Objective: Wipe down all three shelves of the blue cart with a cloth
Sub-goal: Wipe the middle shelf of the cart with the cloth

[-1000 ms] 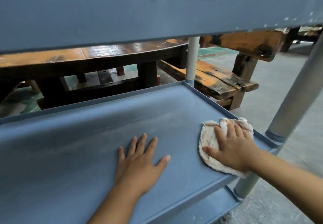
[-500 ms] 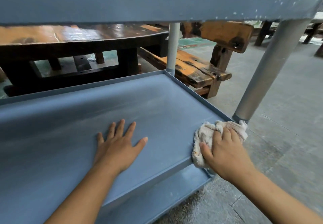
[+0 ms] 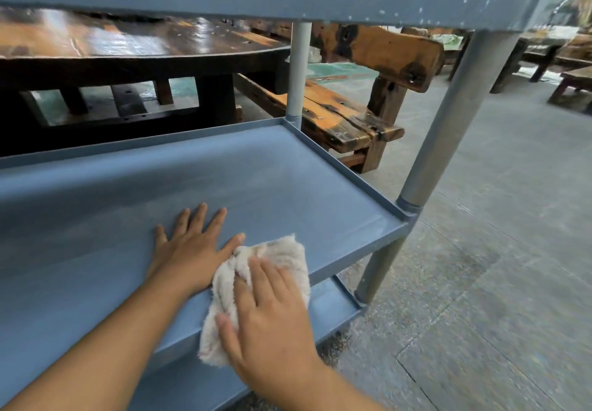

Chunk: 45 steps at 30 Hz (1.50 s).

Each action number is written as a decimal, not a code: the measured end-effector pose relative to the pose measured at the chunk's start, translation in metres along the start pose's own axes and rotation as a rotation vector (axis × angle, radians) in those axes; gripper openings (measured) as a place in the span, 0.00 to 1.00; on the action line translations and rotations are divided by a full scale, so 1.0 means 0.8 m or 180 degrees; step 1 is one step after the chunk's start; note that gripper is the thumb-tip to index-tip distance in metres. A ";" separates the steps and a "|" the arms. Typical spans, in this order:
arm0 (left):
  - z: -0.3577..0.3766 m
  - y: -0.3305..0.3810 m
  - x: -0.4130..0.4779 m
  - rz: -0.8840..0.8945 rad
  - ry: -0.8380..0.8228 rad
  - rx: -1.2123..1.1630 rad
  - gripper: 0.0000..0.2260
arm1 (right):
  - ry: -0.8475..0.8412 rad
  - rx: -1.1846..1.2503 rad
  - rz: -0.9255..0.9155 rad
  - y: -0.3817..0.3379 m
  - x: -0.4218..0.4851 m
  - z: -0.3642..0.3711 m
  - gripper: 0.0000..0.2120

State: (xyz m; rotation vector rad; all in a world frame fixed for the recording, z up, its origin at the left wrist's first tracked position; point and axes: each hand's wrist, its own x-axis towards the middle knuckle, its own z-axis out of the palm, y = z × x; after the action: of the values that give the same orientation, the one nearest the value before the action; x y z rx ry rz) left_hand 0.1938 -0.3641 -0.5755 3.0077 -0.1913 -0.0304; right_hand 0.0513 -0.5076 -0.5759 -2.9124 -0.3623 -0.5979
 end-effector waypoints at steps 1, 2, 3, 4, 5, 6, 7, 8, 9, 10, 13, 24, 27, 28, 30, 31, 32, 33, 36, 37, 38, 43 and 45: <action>-0.001 -0.001 0.000 0.0011 -0.0037 0.0001 0.38 | 0.0048 0.0074 -0.0106 -0.001 0.000 0.002 0.26; -0.002 -0.001 -0.001 0.0026 -0.0054 -0.0006 0.37 | 0.0137 0.0144 -0.0245 0.005 0.001 0.002 0.25; -0.003 -0.002 -0.001 0.0043 -0.0051 -0.0029 0.37 | 0.0208 0.0200 -0.0410 0.016 0.000 0.002 0.25; -0.003 -0.003 -0.002 0.0051 -0.0044 -0.0055 0.37 | 0.0225 0.0212 -0.0564 0.031 -0.001 0.004 0.25; -0.004 -0.003 -0.002 0.0050 -0.0033 -0.0079 0.37 | 0.0198 0.0142 -0.0663 0.050 -0.002 0.004 0.26; -0.003 -0.004 -0.003 0.0047 -0.0038 -0.0078 0.37 | 0.0180 0.0020 -0.0692 0.071 -0.002 0.006 0.27; -0.003 -0.003 -0.004 0.0047 -0.0035 -0.0069 0.37 | 0.0179 -0.0119 -0.0678 0.097 -0.002 0.004 0.28; -0.003 -0.004 -0.004 0.0044 -0.0037 -0.0054 0.36 | 0.0173 -0.0222 -0.0654 0.125 0.000 0.003 0.27; -0.004 -0.003 -0.004 0.0051 -0.0043 -0.0042 0.36 | 0.0180 -0.0301 -0.0648 0.153 0.002 0.000 0.27; -0.005 -0.003 -0.003 0.0062 -0.0057 -0.0025 0.35 | 0.0173 -0.0368 -0.0694 0.180 0.005 -0.003 0.26; -0.007 -0.001 -0.003 0.0048 -0.0097 -0.0005 0.34 | 0.0018 -0.0527 -0.0865 0.247 0.016 -0.011 0.28; -0.003 0.002 -0.001 0.0000 -0.0121 -0.0008 0.35 | -0.0147 -0.0199 -0.0722 0.290 0.018 -0.029 0.30; -0.015 0.010 -0.007 0.0108 0.0147 -0.0191 0.28 | -0.0104 0.0075 -0.1004 0.225 0.017 -0.020 0.24; -0.024 0.011 -0.012 0.0173 0.0385 -0.0623 0.22 | -0.0082 0.0175 -0.1119 0.197 0.018 -0.015 0.23; -0.044 0.006 -0.028 0.0147 0.0615 -0.1819 0.11 | -0.0006 0.0334 -0.1357 0.143 0.019 -0.011 0.19; -0.057 -0.008 -0.042 0.0107 0.0615 -0.2238 0.09 | 0.0025 0.0400 -0.1493 0.116 0.021 -0.010 0.18; -0.066 -0.022 -0.054 0.0095 0.0568 -0.2462 0.09 | 0.0044 0.0447 -0.1610 0.095 0.023 -0.010 0.17; -0.077 -0.042 -0.069 0.0149 0.0487 -0.2469 0.09 | 0.0003 0.0507 -0.1735 0.072 0.026 -0.012 0.17; -0.099 -0.127 -0.119 0.0310 0.0077 -0.1552 0.11 | -0.0296 0.0651 -0.2149 -0.011 0.038 -0.008 0.19; -0.103 -0.155 -0.136 0.0271 -0.0072 -0.1266 0.12 | -0.0478 0.0709 -0.2245 -0.037 0.040 -0.005 0.21; -0.107 -0.186 -0.157 0.0148 -0.0138 -0.1062 0.12 | -0.0623 0.0807 -0.2373 -0.067 0.043 -0.001 0.22; -0.125 -0.312 -0.246 -0.0593 0.0327 -0.1124 0.10 | -0.0869 0.1237 -0.2898 -0.201 0.065 0.010 0.23; -0.128 -0.339 -0.269 -0.0755 0.0382 -0.1344 0.09 | -0.0987 0.1280 -0.3035 -0.254 0.074 0.015 0.25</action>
State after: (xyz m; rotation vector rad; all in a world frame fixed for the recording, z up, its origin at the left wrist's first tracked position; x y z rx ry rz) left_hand 0.0170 -0.0568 -0.5064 2.5832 0.1651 0.0770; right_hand 0.0549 -0.2983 -0.5438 -2.2887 -1.7117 -0.1091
